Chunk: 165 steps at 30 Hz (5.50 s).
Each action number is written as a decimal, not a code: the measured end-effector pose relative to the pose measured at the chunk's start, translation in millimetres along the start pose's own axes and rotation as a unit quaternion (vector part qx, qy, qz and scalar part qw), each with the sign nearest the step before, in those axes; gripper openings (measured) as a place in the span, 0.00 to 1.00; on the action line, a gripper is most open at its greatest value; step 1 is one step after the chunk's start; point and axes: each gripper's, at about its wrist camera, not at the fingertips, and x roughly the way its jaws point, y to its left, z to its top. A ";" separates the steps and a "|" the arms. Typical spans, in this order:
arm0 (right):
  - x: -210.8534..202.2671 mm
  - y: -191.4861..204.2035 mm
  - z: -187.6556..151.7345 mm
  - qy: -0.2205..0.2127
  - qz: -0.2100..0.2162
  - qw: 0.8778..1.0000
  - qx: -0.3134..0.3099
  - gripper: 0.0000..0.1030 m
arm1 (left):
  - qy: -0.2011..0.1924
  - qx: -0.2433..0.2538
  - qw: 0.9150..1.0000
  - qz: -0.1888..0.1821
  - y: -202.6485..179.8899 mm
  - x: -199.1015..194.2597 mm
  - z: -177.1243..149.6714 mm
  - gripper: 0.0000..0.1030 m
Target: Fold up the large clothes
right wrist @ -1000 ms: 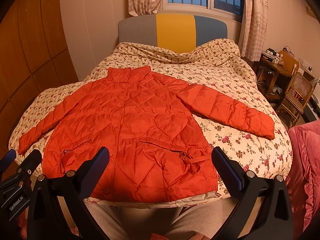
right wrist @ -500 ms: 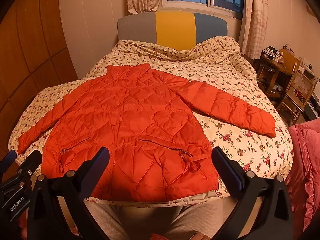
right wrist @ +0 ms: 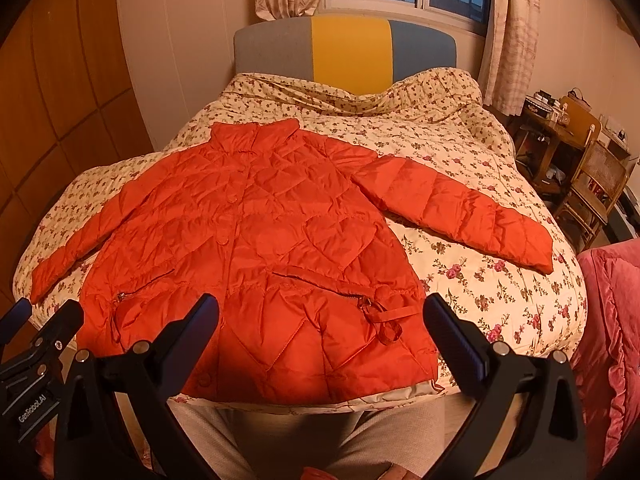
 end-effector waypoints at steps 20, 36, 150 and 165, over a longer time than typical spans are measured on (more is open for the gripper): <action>128.7 -92.2 12.8 0.037 -0.001 0.997 0.061 0.98 | 0.054 -0.050 0.997 -0.006 30.8 97.5 12.1 0.97; 207.2 -290.0 0.2 0.033 -0.114 0.933 0.339 0.90 | 0.057 -0.054 0.990 0.115 98.7 219.4 38.2 0.97; 374.6 -57.1 145.1 -0.014 0.075 0.997 0.034 0.28 | 0.021 -0.042 0.999 -0.010 32.0 349.9 124.0 0.19; 366.5 -57.7 135.8 -0.054 0.072 0.996 0.026 0.52 | 0.043 -0.032 0.999 -0.008 29.9 360.7 115.3 0.49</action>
